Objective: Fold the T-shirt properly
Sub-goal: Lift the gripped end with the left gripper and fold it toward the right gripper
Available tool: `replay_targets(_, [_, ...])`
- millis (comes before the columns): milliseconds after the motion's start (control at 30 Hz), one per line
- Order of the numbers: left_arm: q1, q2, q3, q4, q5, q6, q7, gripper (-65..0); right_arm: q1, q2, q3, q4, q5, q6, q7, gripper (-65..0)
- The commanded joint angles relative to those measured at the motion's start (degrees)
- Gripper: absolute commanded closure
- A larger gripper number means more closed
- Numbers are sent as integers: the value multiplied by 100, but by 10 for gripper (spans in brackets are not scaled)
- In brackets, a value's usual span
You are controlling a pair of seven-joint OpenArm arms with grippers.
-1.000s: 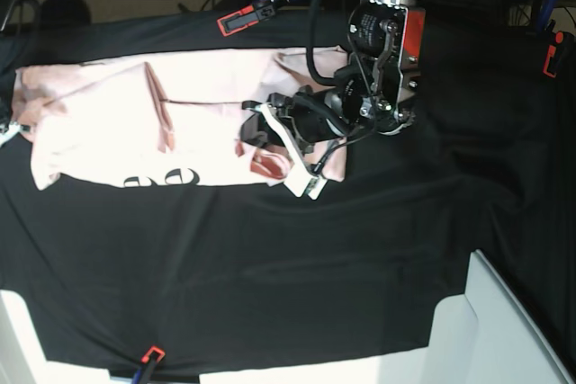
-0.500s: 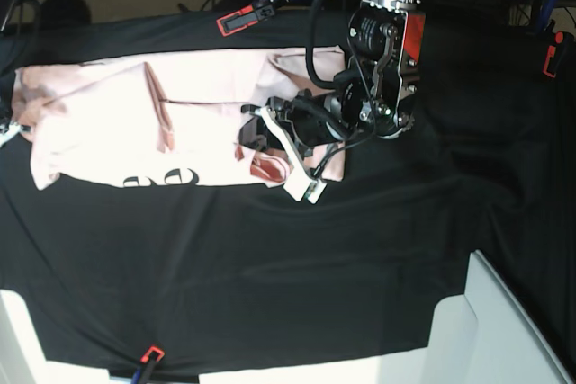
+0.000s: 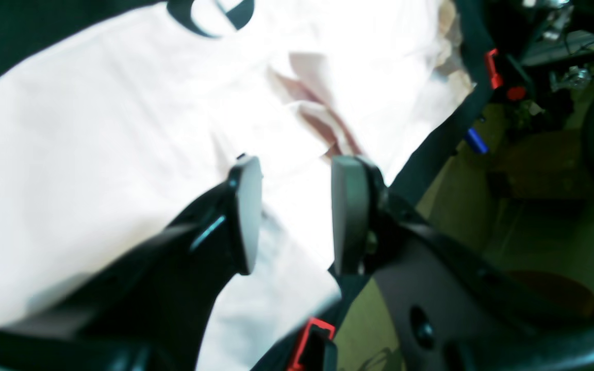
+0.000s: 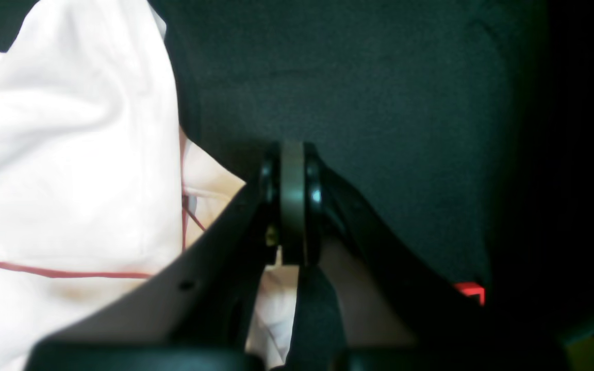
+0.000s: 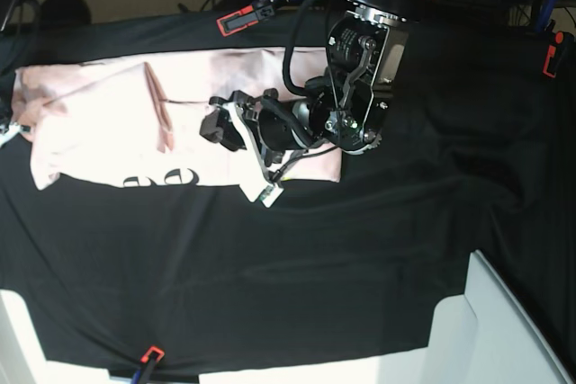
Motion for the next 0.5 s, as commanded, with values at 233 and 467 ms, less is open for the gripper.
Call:
replay_targets(233, [-228, -194, -49, 347, -109, -92, -114, -225, 69, 145, 30, 82, 9, 2, 113, 0])
replay_targets(467, [-26, -1082, -603, 629, -118, -65, -114, 0, 69, 145, 30, 82, 9, 2, 122, 0])
